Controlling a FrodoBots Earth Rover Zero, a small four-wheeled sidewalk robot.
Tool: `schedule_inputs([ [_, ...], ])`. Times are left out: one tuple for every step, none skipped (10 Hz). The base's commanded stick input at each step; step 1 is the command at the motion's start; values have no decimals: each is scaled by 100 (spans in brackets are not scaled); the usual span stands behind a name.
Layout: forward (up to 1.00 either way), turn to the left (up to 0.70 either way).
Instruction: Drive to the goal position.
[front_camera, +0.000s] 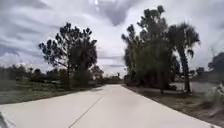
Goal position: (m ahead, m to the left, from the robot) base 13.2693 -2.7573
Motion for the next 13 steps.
schedule_inputs([
  [85,0],
  [85,0],
  [85,0],
  [85,0],
  [85,0],
  [85,0],
  [85,0],
  [85,0],
  [85,0],
  [85,0],
  [85,0],
  [85,0],
  [85,0],
])
